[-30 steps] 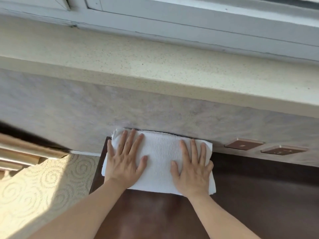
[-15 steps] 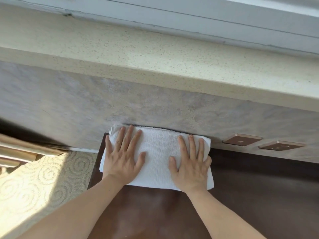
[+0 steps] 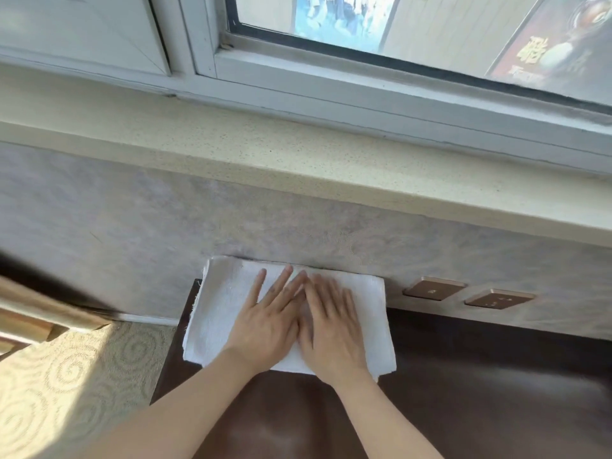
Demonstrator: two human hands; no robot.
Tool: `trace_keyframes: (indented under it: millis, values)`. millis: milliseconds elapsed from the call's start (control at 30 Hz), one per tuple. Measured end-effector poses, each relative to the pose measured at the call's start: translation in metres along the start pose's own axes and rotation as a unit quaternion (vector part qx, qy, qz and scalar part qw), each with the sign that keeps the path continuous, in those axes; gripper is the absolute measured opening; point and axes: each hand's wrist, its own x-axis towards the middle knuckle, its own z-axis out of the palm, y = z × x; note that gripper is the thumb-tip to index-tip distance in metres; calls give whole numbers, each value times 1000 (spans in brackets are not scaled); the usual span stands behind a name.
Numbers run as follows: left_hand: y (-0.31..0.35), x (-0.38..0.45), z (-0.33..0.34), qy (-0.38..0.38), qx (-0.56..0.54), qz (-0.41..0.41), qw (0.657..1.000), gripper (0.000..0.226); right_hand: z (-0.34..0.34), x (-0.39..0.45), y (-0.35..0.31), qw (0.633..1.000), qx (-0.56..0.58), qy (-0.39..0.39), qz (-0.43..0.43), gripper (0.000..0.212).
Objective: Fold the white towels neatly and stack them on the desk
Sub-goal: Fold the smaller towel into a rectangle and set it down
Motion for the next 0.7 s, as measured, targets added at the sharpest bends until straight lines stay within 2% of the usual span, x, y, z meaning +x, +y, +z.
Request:
trace_keyframes:
  millis: [100, 200, 267, 333, 367, 467, 567, 700]
  values:
    - [-6, -4, 7, -68, -18, -40, 997, 55, 0, -4, 15, 999, 5, -29, 26, 66]
    - [-41, -20, 5, -79, -3, -115, 990, 64, -8, -11, 38, 994, -30, -66, 83, 70]
    - [-57, -26, -3, -82, 8, -153, 985, 69, -12, -10, 41, 988, -48, -45, 138, 73]
    - [-52, -21, -6, -72, -5, -158, 985, 72, -14, -3, 29, 988, -40, 8, 146, 72]
    - [-44, -15, -7, -66, -24, -154, 985, 71, -11, 1, 21, 992, -24, 18, 120, 70]
    - [-21, -2, 1, -68, -58, -112, 990, 63, 2, 8, 0, 1000, 0, -12, 27, 65]
    - [-33, -9, 9, -92, -23, -105, 990, 62, 12, 3, 8, 997, -16, -22, 75, 69]
    - [-61, -23, 6, -80, 18, -124, 989, 67, 6, -2, 30, 991, -37, -22, 127, 71]
